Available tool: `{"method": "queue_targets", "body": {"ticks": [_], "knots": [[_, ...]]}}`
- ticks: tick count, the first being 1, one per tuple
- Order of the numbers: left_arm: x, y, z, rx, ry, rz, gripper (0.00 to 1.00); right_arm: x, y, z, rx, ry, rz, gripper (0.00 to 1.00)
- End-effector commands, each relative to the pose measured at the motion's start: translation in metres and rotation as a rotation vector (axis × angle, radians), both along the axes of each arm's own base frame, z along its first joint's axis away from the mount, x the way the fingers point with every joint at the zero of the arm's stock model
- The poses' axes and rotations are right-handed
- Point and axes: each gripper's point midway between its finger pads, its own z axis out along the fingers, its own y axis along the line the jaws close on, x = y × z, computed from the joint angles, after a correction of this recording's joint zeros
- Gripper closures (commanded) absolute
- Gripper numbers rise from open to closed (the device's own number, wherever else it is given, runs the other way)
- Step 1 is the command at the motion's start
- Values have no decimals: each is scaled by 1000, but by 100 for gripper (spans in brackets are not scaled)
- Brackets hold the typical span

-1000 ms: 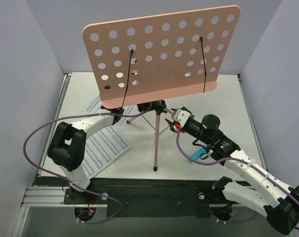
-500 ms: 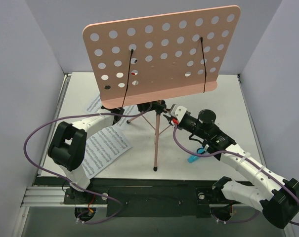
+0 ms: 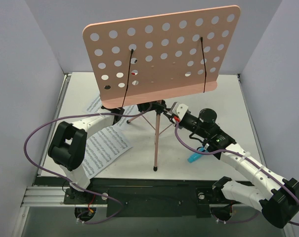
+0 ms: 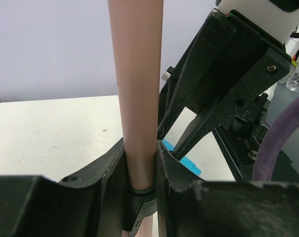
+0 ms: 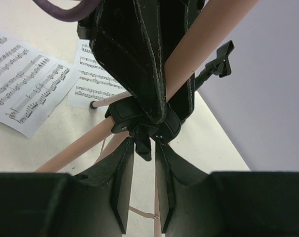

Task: Set up the instrument practice props

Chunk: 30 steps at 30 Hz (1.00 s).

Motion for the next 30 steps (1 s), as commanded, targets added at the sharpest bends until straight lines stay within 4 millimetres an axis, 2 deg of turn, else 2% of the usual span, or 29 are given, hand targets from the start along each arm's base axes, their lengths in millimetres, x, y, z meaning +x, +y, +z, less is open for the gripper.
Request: {"method": "queue_targets", "body": {"ticks": [1, 2, 4, 7, 13, 14, 15, 21, 23, 25, 30], "knots": [[-10, -6, -46, 102, 144, -74, 100, 1, 5, 30, 82, -59, 17, 83], [-10, -6, -47, 103, 146, -74, 100, 2, 5, 28, 78, -54, 17, 91], [-10, -6, -47, 104, 145, -75, 100, 3, 6, 28, 84, -40, 15, 100], [-10, -6, -48, 105, 148, -76, 100, 4, 6, 26, 102, 7, -3, 100], [-11, -6, -47, 102, 143, -74, 100, 5, 3, 7, 197, 171, -71, 100], [-10, -5, -48, 103, 144, -74, 100, 7, 2, 11, 232, 166, -86, 100], [-11, -6, -47, 102, 143, -74, 100, 6, 1, 2, 266, 216, -107, 100], [-11, -6, -47, 102, 146, -74, 100, 8, -11, 0, 612, 365, -272, 100], [-11, -6, -47, 100, 142, -73, 100, 10, -20, 5, 744, 403, -320, 100], [-11, -6, -47, 101, 145, -74, 100, 15, -33, -3, 859, 455, -407, 100], [-11, -5, -44, 98, 141, -73, 100, 18, -42, -4, 1117, 603, -472, 100]]}}
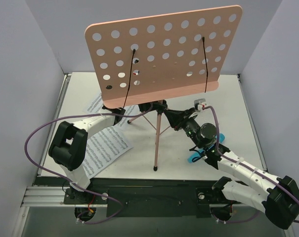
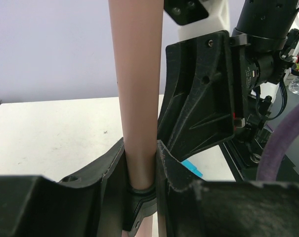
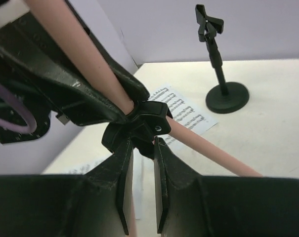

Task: Set up the instrument practice props

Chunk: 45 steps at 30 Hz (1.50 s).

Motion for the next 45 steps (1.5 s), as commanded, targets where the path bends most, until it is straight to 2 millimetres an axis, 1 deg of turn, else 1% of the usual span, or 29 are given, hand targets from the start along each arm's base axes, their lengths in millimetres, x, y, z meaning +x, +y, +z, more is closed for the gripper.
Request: {"method": "queue_targets", "body": {"ticks": [1, 5, 10, 14, 15, 18, 20, 21, 23, 24, 25, 26, 27, 28, 29, 30, 31, 32, 33, 34, 35, 36, 37, 38, 39, 42, 43, 44, 45], "knots": [[-12, -2, -45, 106, 137, -84, 100, 18, -32, -2, 371, 202, -211, 100], [-12, -1, -45, 106, 137, -84, 100, 21, -32, -3, 597, 339, -230, 100], [-12, -1, -45, 106, 138, -84, 100, 26, -35, -12, 780, 472, -276, 100], [-13, -1, -45, 105, 135, -85, 100, 27, -37, -17, 972, 586, -291, 100], [-13, -2, -44, 105, 134, -85, 100, 26, -36, -18, 1002, 610, -293, 100], [-12, -1, -44, 104, 134, -84, 100, 23, -37, -34, 1100, 737, -337, 100], [-12, -1, -44, 104, 133, -84, 100, 21, -34, -39, 1121, 777, -346, 100], [-12, -1, -43, 104, 134, -84, 100, 22, -34, -38, 1121, 768, -347, 100], [-12, -1, -44, 104, 136, -83, 100, 23, -35, -28, 1101, 716, -331, 100], [-12, -2, -44, 105, 137, -84, 100, 22, -35, -25, 1030, 670, -320, 100], [-12, -2, -43, 104, 134, -86, 100, 21, -37, -11, 1001, 608, -293, 99], [-11, -2, -44, 105, 137, -84, 100, 20, -40, -9, 914, 553, -299, 95], [-12, -2, -43, 104, 136, -86, 100, 17, -42, 0, 872, 516, -288, 86], [-12, -2, -44, 105, 137, -86, 100, 15, -44, 3, 773, 458, -289, 81], [-12, -2, -44, 105, 137, -86, 100, 10, -43, 16, 737, 421, -255, 71], [-12, -2, -43, 104, 137, -86, 100, 8, -44, 17, 617, 364, -255, 63], [-12, -2, -44, 104, 135, -87, 100, 4, -41, 25, 567, 338, -223, 54], [-12, -2, -44, 105, 138, -88, 100, 3, -42, 23, 458, 288, -220, 51], [-13, -2, -43, 104, 137, -88, 100, -1, -40, 27, 415, 266, -189, 47], [-13, -2, -43, 103, 136, -89, 100, -1, -41, 26, 341, 228, -182, 46], [-13, -2, -42, 102, 136, -88, 100, -4, -36, 25, 284, 207, -128, 45], [-13, -2, -42, 102, 135, -88, 100, -1, -41, 24, 265, 196, -126, 45], [-13, -2, -42, 102, 136, -88, 100, -5, -33, 23, 232, 186, -61, 45], [-13, -2, -41, 102, 136, -88, 100, -2, -36, 20, 217, 178, -56, 45], [-13, -2, -42, 102, 136, -88, 100, -3, -31, 19, 185, 157, -11, 45], [-13, -2, -41, 101, 138, -90, 100, -2, -23, 15, 140, 129, 46, 46], [-13, -2, -41, 102, 139, -90, 100, 0, -20, 16, 139, 110, 60, 47], [-13, -2, -41, 102, 139, -91, 100, -1, -17, 23, 152, 86, 79, 47], [-13, -2, -40, 101, 138, -91, 100, 1, -15, 23, 158, 87, 87, 48]]}}
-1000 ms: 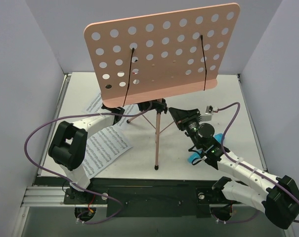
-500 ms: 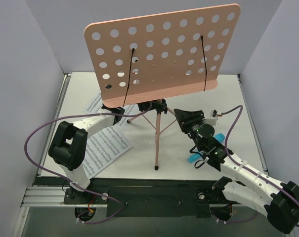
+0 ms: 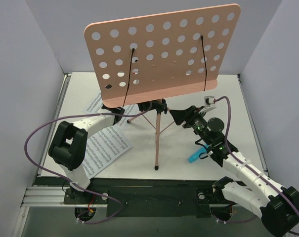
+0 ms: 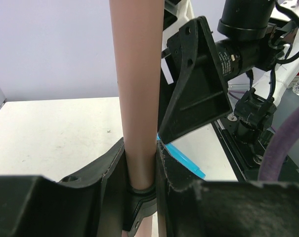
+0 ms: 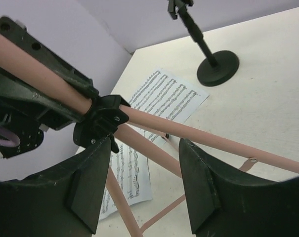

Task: Set up the instrument practice props

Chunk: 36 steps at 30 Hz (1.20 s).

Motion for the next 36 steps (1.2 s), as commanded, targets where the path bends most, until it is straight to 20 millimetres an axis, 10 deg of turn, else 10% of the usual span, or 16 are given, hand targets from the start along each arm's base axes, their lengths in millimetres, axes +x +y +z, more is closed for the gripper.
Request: {"method": "queue_targets", "body": {"ticks": [1, 21, 36], "knots": [[-18, -3, -41, 105, 135, -107, 100, -7, 27, 36, -12, -198, 169, 48], [-19, -3, -42, 105, 136, -106, 100, 5, 46, 47, 43, -177, 226, 99], [-18, -3, -42, 104, 136, -108, 100, 11, 9, 33, 685, 316, -172, 100]]}}
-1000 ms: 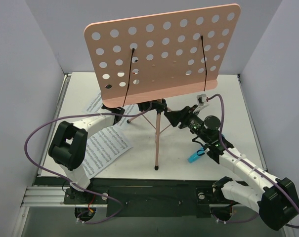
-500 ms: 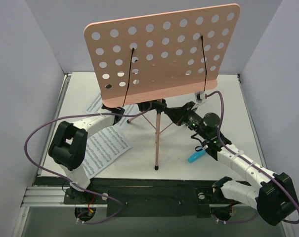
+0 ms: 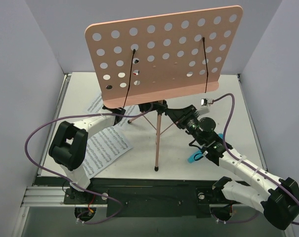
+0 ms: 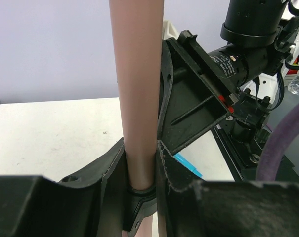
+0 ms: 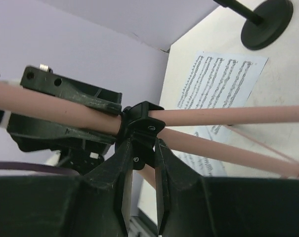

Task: Set up the instrument practice props

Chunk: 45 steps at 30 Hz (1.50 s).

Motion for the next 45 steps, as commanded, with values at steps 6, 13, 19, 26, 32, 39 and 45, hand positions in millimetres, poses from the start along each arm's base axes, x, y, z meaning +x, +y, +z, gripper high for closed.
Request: {"method": "queue_targets", "body": {"ticks": [6, 13, 19, 26, 32, 39, 45], "knots": [[-13, -2, -42, 105, 140, -89, 100, 17, -27, 2, 683, 386, -245, 100], [-10, -4, -44, 106, 146, -86, 100, 15, -30, 15, 493, 232, -241, 81], [-6, -9, -39, 102, 141, -94, 100, -13, -57, 27, 222, 4, -244, 42], [3, -30, -41, 109, 126, -140, 100, -55, -104, -11, 68, -22, -308, 42], [9, -51, -50, 96, 122, -225, 100, -79, -129, -37, 30, -7, -339, 42], [18, -61, -45, 81, 138, -310, 96, -85, -131, -46, -122, -12, -316, 42], [20, -55, -45, 59, 149, -291, 83, -82, -135, -43, -219, -44, -324, 41]]}}
